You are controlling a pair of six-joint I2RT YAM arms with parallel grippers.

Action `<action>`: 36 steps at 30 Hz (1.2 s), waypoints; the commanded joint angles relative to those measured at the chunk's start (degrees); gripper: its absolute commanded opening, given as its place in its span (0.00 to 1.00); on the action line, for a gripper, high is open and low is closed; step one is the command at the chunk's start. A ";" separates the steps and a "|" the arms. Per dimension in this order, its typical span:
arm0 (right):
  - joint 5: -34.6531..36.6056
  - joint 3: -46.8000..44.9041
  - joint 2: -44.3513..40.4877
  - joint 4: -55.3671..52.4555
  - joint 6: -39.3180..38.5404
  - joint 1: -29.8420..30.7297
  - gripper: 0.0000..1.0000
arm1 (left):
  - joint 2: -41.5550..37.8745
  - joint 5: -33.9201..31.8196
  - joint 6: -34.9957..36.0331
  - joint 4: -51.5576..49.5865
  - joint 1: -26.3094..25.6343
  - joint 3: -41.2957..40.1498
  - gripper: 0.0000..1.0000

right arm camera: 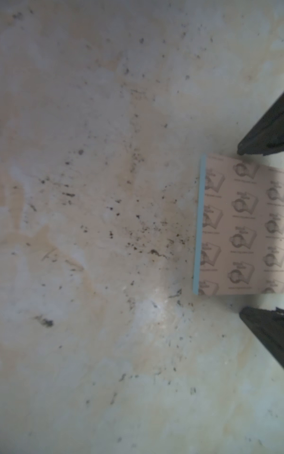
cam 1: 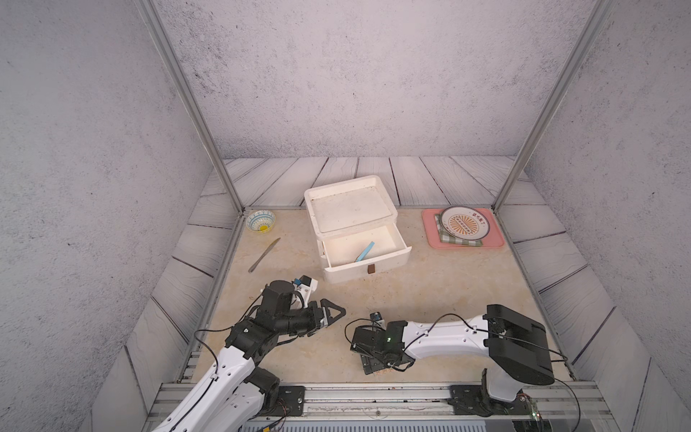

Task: Please put the sticky notes in the drawer by color
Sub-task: Pick up the sticky notes from the center of the board.

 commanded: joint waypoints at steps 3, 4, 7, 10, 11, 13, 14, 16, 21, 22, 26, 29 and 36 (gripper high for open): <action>-2.83 -4.34 3.61 2.51 5.07 2.34 0.72 | -0.29 -0.11 1.24 0.45 -0.26 -0.11 0.75; -2.37 -4.31 3.36 2.36 5.45 2.83 0.71 | -0.22 -0.10 1.49 0.13 -0.26 -0.11 0.75; -1.05 -4.28 2.27 1.86 5.39 3.26 0.65 | -0.13 -0.20 1.85 0.04 -0.26 -0.76 0.75; 1.08 -4.15 0.43 1.13 4.49 3.18 0.63 | 0.17 0.17 1.73 0.16 -0.26 -1.27 0.75; 2.04 -3.95 -0.29 0.82 4.12 3.12 0.63 | 0.14 0.13 1.78 0.23 -0.26 -1.44 0.75; 3.67 -3.68 -1.96 0.34 3.20 2.95 0.62 | -0.12 -0.09 1.28 0.65 -0.26 -1.92 0.75; 4.34 -3.75 -2.91 0.48 2.64 2.79 0.61 | -0.26 -0.18 1.02 1.00 -0.26 -2.10 0.75; 5.22 -3.93 -4.82 0.24 1.70 2.06 0.56 | -0.39 -0.29 0.70 1.07 -0.26 -2.30 0.75; 9.11 -3.84 -10.79 -2.44 -1.80 -0.59 0.45 | -0.22 -0.46 0.85 1.02 -0.26 -2.05 0.75; 9.40 -3.85 -12.11 -2.67 -2.69 -1.34 0.44 | 0.01 -0.42 0.94 1.03 -0.26 -2.01 0.75; 9.96 -1.90 -16.78 -4.16 -6.87 -4.28 0.42 | 0.88 -0.35 1.55 0.85 -0.26 -1.18 0.75; 10.79 3.31 -19.78 -7.70 -11.43 -6.62 0.42 | 1.75 -0.63 2.35 0.31 -0.25 0.14 0.75; 3.63 21.41 -21.68 -12.08 -24.40 -18.67 0.43 | 4.45 -3.78 5.27 -0.76 -0.17 6.12 0.75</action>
